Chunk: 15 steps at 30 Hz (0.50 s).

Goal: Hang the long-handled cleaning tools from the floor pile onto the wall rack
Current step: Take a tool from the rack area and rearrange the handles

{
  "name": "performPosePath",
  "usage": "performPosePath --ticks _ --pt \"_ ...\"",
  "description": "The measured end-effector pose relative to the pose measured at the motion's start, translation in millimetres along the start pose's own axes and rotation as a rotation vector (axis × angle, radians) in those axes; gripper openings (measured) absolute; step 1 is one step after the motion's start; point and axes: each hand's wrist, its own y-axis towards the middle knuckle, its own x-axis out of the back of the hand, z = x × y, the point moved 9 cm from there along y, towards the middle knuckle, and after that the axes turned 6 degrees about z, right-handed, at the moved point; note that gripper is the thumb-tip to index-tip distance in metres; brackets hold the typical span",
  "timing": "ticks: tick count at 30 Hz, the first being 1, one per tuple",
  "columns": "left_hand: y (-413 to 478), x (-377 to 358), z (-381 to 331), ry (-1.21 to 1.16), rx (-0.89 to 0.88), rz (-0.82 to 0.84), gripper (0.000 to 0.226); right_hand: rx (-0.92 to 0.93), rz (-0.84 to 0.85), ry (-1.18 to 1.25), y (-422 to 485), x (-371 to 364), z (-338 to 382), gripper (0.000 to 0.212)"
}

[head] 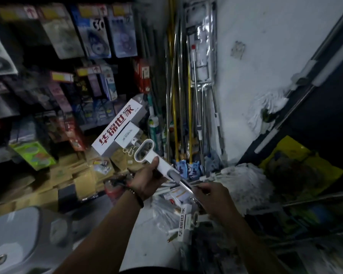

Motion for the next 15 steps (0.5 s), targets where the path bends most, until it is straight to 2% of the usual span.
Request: performPosePath --ticks 2,5,7,8,12,15 --pt "-2.0 -25.8 -6.8 0.085 -0.049 0.056 0.066 0.059 -0.03 0.122 8.3 11.4 12.9 0.016" --pt "-11.4 -73.7 -16.6 0.174 -0.123 0.156 0.036 0.143 -0.024 0.254 24.9 26.0 45.5 0.046" --pt "-19.2 -102.6 -20.1 0.212 -0.151 0.226 0.037 0.183 -0.029 0.256 35.4 41.2 69.3 0.066" --pt "-25.7 -117.0 -23.0 0.224 -0.172 0.255 0.039 0.21 -0.041 0.245 38.2 50.9 81.3 0.069" --pt "-47.7 -169.9 -39.9 0.249 -0.252 0.337 0.036 0.317 -0.135 0.223 39.9 99.8 118.3 0.06" --pt "-53.4 -203.2 -59.1 0.316 -0.334 0.372 0.037 0.395 -0.146 0.281 32.6 132.9 138.1 0.032"
